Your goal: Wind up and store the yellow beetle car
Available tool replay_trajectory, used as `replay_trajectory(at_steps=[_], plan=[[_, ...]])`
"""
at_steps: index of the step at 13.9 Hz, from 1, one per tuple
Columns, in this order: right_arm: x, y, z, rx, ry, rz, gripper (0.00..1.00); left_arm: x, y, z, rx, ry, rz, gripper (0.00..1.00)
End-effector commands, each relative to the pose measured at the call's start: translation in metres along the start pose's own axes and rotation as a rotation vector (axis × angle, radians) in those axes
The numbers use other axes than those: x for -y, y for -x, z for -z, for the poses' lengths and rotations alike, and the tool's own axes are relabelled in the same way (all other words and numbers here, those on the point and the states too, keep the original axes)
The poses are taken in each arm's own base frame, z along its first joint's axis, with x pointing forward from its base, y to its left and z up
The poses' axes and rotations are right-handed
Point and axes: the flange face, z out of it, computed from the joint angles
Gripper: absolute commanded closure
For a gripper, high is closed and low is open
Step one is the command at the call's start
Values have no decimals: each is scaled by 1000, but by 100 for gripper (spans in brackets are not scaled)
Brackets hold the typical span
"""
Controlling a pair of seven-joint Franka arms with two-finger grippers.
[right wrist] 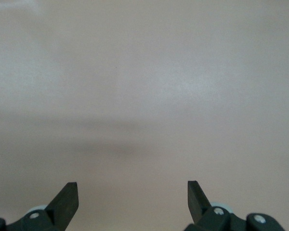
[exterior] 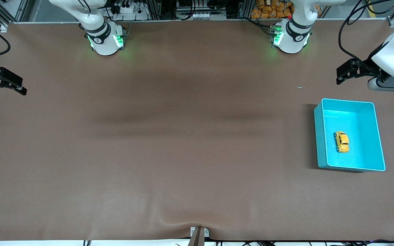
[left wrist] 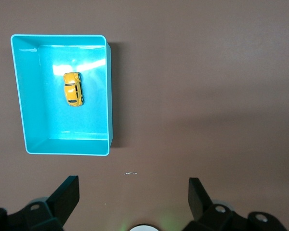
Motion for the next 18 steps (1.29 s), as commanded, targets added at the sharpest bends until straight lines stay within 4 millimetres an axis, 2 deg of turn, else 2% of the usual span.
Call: replay_trajectory(at_steps=[1,5,6,8,18], plan=[[2,-2,4,-4,8,-14,0,1,8,12,3,10,-8,0],[2,-2,4,-6,7,-13,0,3,15,16,13,5,-35,0],[2,-2,4,-6,8,-14,0,10,17,19,9,5,-38,0],[2,-2,4,-6,8,-13,0,4,15,16,16,5,-49,0],[2,-2,4,-6,10,-13,0,1,14,15,14,4,-47,0]])
